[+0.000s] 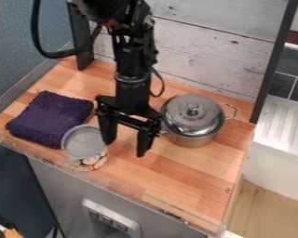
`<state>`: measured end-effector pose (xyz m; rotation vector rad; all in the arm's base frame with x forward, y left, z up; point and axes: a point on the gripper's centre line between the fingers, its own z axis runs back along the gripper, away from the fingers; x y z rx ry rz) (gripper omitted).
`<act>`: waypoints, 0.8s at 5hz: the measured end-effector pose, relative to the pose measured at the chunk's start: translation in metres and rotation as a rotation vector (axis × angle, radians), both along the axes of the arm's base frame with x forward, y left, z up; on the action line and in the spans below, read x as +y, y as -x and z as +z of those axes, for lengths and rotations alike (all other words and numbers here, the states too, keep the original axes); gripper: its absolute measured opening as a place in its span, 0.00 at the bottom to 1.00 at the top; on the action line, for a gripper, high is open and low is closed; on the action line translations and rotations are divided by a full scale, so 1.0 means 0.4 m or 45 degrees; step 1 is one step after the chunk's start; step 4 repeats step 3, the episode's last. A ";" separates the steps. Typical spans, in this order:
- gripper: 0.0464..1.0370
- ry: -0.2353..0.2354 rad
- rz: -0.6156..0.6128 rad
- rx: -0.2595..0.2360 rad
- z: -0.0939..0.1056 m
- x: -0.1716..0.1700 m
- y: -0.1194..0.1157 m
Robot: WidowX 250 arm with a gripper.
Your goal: Push the can to the right of the purple cloth
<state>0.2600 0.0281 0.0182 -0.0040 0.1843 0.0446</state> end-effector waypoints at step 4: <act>0.96 -0.034 -0.154 -0.342 0.139 -0.052 -0.041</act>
